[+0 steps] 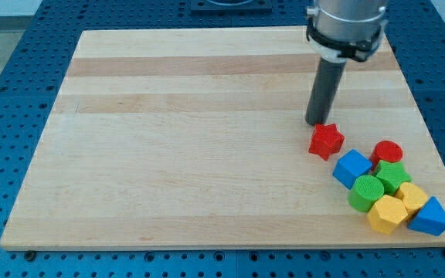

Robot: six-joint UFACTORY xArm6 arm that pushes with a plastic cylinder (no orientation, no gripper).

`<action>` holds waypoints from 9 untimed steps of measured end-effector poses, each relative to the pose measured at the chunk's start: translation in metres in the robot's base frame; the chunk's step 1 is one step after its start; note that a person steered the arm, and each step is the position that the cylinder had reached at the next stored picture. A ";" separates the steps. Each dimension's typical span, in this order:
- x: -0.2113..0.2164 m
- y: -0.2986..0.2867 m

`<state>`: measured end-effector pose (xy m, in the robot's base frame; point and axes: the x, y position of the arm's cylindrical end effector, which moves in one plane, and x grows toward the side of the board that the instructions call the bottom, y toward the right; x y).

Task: Push the yellow hexagon away from the blue triangle

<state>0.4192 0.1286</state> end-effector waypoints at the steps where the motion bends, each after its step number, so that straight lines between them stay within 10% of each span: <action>1: -0.027 0.046; 3: -0.007 0.217; 4: 0.007 0.217; 6: 0.189 0.215; 9: 0.199 0.148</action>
<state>0.6183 0.2765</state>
